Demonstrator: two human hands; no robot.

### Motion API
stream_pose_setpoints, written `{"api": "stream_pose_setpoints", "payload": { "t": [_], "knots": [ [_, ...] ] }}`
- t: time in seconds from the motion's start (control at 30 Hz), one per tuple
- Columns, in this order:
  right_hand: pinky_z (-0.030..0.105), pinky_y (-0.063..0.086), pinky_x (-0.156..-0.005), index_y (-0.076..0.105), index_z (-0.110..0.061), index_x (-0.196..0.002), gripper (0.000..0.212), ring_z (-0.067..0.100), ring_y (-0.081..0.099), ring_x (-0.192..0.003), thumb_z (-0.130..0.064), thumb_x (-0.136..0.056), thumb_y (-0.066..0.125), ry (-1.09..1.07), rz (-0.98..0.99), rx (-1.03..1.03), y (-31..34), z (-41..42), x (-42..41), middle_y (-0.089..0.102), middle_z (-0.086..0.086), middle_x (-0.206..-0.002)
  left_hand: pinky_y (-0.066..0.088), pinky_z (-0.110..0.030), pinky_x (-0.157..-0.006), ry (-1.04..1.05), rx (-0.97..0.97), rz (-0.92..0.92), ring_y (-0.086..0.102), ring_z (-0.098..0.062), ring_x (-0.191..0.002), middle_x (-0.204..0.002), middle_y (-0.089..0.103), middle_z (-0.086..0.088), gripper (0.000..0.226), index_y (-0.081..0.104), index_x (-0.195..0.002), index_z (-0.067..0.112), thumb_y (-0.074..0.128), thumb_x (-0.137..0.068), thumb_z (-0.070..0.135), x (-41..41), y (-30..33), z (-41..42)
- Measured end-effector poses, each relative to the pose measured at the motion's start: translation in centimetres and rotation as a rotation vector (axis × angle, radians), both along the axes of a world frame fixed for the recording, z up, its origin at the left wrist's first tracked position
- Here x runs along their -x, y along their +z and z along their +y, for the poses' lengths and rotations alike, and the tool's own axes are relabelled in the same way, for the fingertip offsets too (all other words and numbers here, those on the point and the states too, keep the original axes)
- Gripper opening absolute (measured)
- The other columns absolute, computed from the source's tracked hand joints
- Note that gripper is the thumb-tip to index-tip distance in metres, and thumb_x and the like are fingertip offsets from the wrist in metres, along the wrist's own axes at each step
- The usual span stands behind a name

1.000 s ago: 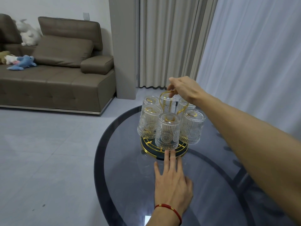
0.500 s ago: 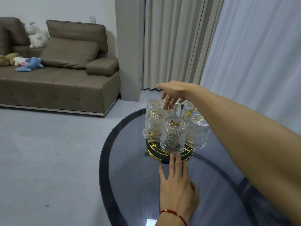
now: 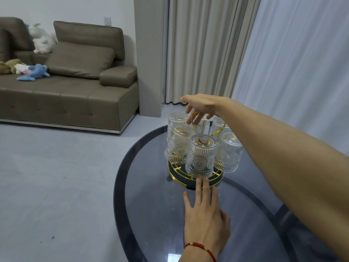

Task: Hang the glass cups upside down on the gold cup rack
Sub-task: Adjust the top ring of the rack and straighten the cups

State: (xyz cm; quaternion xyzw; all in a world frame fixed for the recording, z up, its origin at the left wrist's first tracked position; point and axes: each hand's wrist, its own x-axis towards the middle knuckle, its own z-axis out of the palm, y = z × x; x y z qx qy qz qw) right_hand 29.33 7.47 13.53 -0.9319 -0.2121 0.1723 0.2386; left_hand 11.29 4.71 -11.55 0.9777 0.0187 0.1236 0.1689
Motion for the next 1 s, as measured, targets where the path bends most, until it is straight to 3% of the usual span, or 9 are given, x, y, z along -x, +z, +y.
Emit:
{"api": "stream_pose_setpoints", "payload": {
  "t": [0.3, 0.4, 0.5, 0.63, 0.73, 0.83, 0.9, 1.0],
  "knots": [
    [0.058, 0.04, -0.112, 0.053, -0.002, -0.139, 0.066, 0.033, 0.07, -0.108, -0.054, -0.105, 0.03, 0.017, -0.056, -0.043, -0.5, 0.0, 0.3, 0.077, 0.015, -0.113, -0.001, -0.066, -0.119, 0.0, 0.005, 0.002, -0.021, -0.025, -0.151, -0.17, -0.006, -0.005, 0.067, 0.019, -0.158, 0.018, 0.035, -0.096, 0.039, 0.1, 0.2, 0.0],
    [0.051, 0.047, -0.101, 0.055, -0.002, -0.137, 0.064, 0.03, 0.073, -0.1, -0.052, -0.105, 0.032, 0.018, -0.081, -0.058, -0.5, -0.1, 0.5, 0.079, 0.013, -0.107, 0.001, -0.065, -0.12, 0.003, -0.004, -0.009, -0.019, -0.024, -0.152, -0.17, -0.005, -0.005, 0.067, 0.02, -0.158, 0.018, 0.035, -0.096, 0.039, 0.2, 0.2, 0.0],
    [0.038, 0.052, -0.081, 0.06, -0.003, -0.128, 0.055, 0.025, 0.075, -0.09, -0.047, -0.105, 0.038, 0.028, -0.145, -0.118, -0.5, -0.6, 0.9, 0.079, 0.01, -0.098, 0.002, -0.065, -0.12, 0.006, 0.003, -0.017, -0.02, -0.024, -0.152, -0.17, -0.004, -0.005, 0.067, 0.022, -0.157, 0.018, 0.035, -0.094, 0.039, 0.2, 0.1, 0.0],
    [0.044, 0.058, -0.088, 0.07, -0.005, -0.109, 0.036, 0.024, 0.072, -0.09, -0.033, -0.101, 0.048, 0.058, -0.564, -0.253, -0.4, -2.1, 2.6, 0.076, 0.008, -0.095, 0.014, -0.067, -0.118, 0.018, 0.011, -0.058, -0.006, -0.026, -0.153, -0.169, 0.011, -0.008, 0.066, 0.036, -0.153, 0.016, 0.043, -0.091, 0.038, 0.5, 0.1, 0.0],
    [0.042, 0.059, -0.07, 0.072, -0.004, -0.088, 0.031, 0.029, 0.07, -0.072, -0.025, -0.096, 0.051, 0.064, -0.769, -0.464, -0.6, -3.5, 4.7, 0.074, 0.012, -0.078, 0.018, -0.068, -0.117, 0.021, -0.003, -0.075, -0.004, -0.027, -0.153, -0.168, 0.015, -0.011, 0.065, 0.039, -0.151, 0.015, 0.045, -0.09, 0.037, 0.4, 0.0, 0.0],
    [0.038, 0.049, -0.055, 0.071, 0.005, -0.079, 0.04, 0.029, 0.057, -0.054, -0.023, -0.096, 0.048, 0.138, -0.676, -0.309, -1.9, -4.2, 6.3, 0.072, 0.02, -0.071, 0.002, -0.066, -0.12, -0.005, -0.015, 0.0, -0.027, -0.024, -0.149, -0.169, -0.007, -0.007, 0.067, 0.02, -0.157, 0.017, 0.035, -0.096, 0.039, 0.2, 0.0, 0.1],
    [0.034, 0.039, -0.053, 0.063, 0.003, -0.069, 0.041, 0.024, 0.046, -0.052, -0.022, -0.096, 0.045, 0.135, -0.621, -0.137, -3.1, -4.3, 6.7, 0.063, 0.013, -0.061, 0.001, -0.065, -0.12, -0.001, -0.032, 0.009, -0.028, -0.024, -0.149, -0.169, -0.01, -0.007, 0.067, 0.015, -0.158, 0.017, 0.032, -0.097, 0.04, 0.2, 0.1, 0.1],
    [0.036, 0.038, -0.059, 0.054, -0.003, -0.068, 0.037, 0.03, 0.053, -0.062, -0.023, -0.097, 0.04, 0.084, -0.613, -0.006, -4.3, -3.9, 6.3, 0.061, 0.012, -0.067, 0.0, -0.065, -0.12, 0.002, -0.037, 0.021, -0.027, -0.024, -0.15, -0.169, -0.012, -0.007, 0.068, 0.014, -0.159, 0.017, 0.031, -0.098, 0.041, 0.2, 0.1, 0.1]
  ]
}}
